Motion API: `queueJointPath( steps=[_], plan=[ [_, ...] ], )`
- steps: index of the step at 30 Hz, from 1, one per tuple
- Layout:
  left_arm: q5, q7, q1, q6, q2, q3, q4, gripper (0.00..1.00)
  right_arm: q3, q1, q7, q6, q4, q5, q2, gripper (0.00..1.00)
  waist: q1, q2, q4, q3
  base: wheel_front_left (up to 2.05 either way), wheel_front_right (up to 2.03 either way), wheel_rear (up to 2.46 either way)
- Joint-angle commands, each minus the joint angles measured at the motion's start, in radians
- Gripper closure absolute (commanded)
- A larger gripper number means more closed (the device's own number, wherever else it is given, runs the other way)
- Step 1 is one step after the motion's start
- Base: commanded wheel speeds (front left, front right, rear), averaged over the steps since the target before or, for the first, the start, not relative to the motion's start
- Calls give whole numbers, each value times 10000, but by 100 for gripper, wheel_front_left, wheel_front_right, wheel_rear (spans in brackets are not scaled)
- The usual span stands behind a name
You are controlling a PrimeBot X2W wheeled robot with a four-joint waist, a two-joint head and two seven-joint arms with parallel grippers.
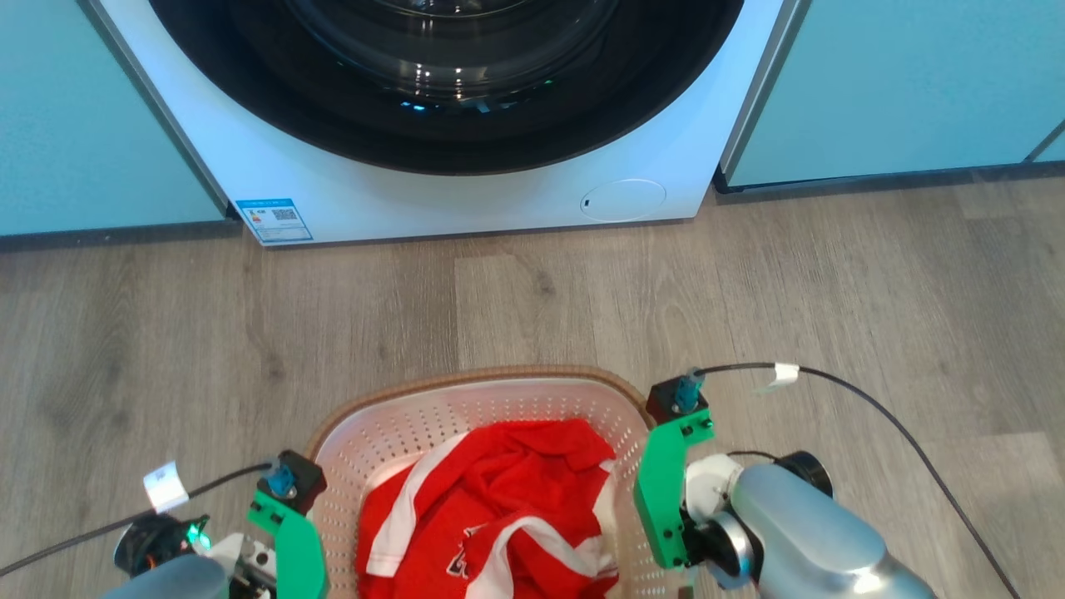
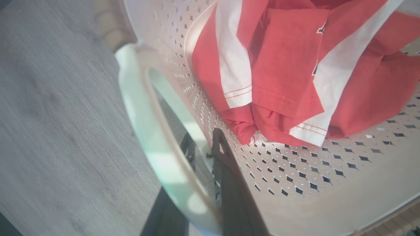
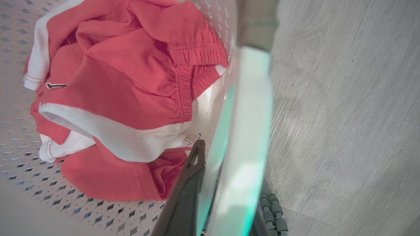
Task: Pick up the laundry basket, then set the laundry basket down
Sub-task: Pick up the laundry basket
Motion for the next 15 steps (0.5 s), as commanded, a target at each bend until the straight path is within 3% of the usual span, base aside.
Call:
queueJointPath(
  steps=[1, 15],
  plan=[
    [301, 18, -70, -269, 76, 13, -552, 100, -72, -39, 145, 253, -1089, -430, 415, 100, 1, -1, 3, 7, 0, 0, 0],
    [332, 20, -50, -371, -94, 11, -343, 100, -1323, 1337, 1493, 253, -3095, -1691, 415, 100, 1, -1, 4, 71, 0, 0, 0]
  ],
)
